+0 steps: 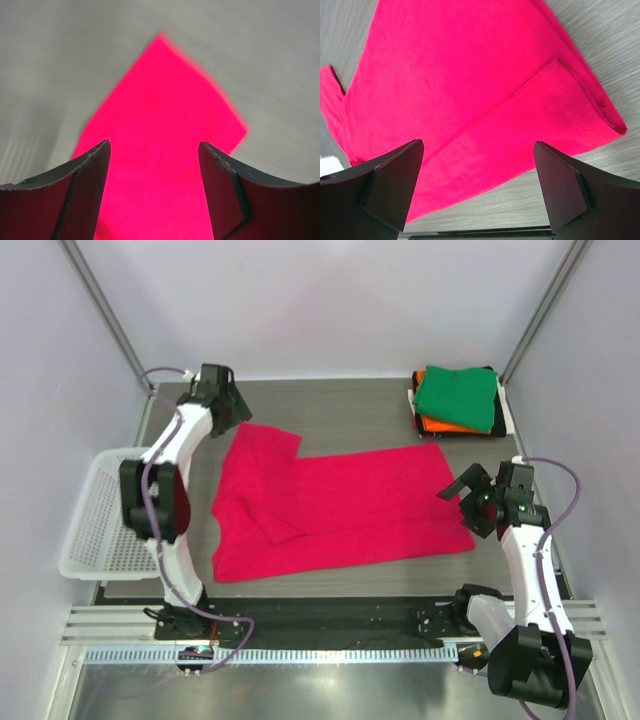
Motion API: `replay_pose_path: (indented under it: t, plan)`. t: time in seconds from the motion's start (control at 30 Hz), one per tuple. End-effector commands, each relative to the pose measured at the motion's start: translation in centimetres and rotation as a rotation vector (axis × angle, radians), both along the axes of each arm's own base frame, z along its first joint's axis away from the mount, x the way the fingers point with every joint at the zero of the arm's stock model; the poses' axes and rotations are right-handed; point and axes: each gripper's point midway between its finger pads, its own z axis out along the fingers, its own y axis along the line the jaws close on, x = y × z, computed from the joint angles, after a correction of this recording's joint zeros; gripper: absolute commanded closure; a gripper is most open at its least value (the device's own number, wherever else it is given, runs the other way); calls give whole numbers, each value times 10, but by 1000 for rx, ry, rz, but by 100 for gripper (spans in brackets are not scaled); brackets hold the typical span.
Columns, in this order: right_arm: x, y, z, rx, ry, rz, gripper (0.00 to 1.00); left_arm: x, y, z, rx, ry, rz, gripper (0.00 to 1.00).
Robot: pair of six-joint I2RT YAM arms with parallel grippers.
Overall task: Fold and stack the t-shirts
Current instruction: Fold the tshirt
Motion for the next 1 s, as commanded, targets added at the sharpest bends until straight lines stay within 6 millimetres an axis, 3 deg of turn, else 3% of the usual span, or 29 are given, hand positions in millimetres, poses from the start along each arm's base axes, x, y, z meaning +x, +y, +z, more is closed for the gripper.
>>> replay_pose_path:
  t: [0.0,0.03,0.13,0.17,0.27,0.3,0.57,0.8,0.97]
  plan:
    - [11,2,13,-50,-61,67,2,64,4,-5,2,-67,-40,29]
    - [10,5,15,-56,-67,86,2,80,5,-21,-1,-53,-46,31]
    - [8,8,18,-61,-71,107,2,99,4,-49,-20,-23,-55,35]
    - [7,10,19,-60,-73,115,2,109,2,-67,-37,-3,-65,37]
    - [6,11,23,-67,-83,124,2,122,1,-80,-48,-4,-66,41]
    - [5,11,23,-68,-82,122,2,123,0,-96,-53,18,-66,42]
    - [8,5,17,-101,-53,118,2,123,-5,-115,-85,25,-60,49]
    - [18,-2,17,-123,-38,104,2,112,3,-111,-63,12,-52,53]
    - [40,-8,20,-142,-34,103,2,109,0,-120,-64,17,-93,78]
